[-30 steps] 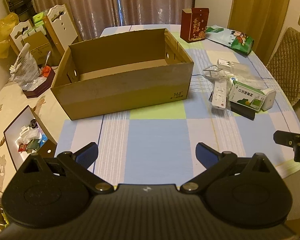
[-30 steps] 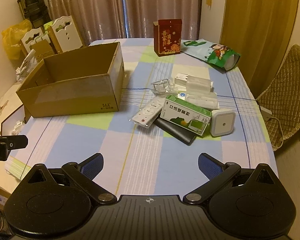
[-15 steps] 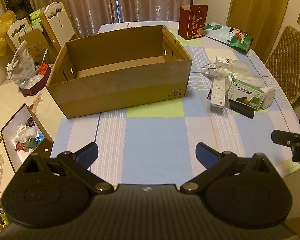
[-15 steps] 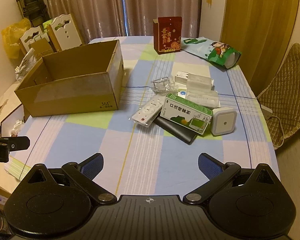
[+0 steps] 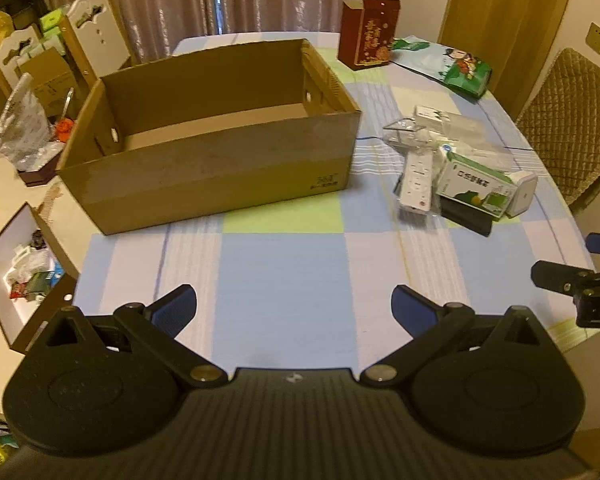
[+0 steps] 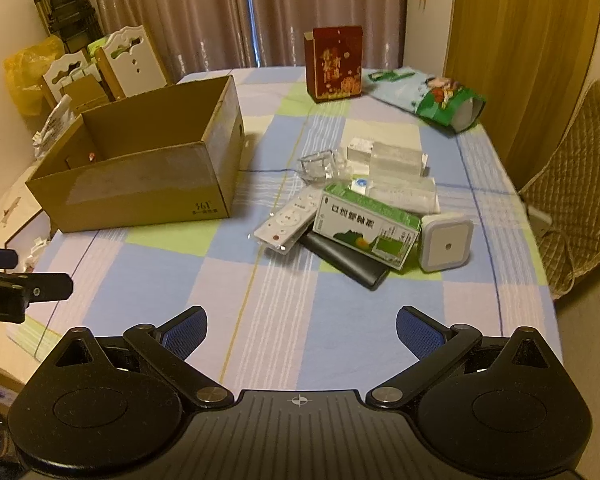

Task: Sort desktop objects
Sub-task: 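Move both tools toward the cluster of items on the table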

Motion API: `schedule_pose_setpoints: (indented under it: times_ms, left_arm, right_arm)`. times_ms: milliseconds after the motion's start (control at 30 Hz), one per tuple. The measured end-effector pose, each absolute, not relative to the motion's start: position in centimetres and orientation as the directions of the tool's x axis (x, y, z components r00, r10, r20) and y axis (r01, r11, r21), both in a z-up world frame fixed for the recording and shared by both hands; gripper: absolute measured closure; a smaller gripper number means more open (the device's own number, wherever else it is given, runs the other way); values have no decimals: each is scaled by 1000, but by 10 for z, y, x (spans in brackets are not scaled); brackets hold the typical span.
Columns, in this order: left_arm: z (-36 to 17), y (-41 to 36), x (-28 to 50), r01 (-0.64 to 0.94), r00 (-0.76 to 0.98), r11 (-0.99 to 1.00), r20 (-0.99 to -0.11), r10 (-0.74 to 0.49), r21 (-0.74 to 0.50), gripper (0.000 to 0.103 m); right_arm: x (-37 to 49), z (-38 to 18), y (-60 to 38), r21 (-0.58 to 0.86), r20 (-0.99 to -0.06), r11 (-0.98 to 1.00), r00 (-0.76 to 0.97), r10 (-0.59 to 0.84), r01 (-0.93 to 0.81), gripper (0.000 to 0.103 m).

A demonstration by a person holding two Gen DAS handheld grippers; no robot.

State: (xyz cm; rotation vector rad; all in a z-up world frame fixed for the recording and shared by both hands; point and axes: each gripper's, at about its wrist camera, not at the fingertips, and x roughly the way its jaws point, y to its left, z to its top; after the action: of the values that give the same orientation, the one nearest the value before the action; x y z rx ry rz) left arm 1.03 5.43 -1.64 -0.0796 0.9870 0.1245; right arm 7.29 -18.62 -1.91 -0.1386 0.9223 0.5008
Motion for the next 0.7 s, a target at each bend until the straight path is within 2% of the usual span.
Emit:
schedule_pose_setpoints:
  times_ms: [700]
  left_arm:
    - [-31,0,75,-52,556,998,-831,14,-18,0]
  right_arm:
    - [134,-33,-247,133,-799,885,480,362,-446,0]
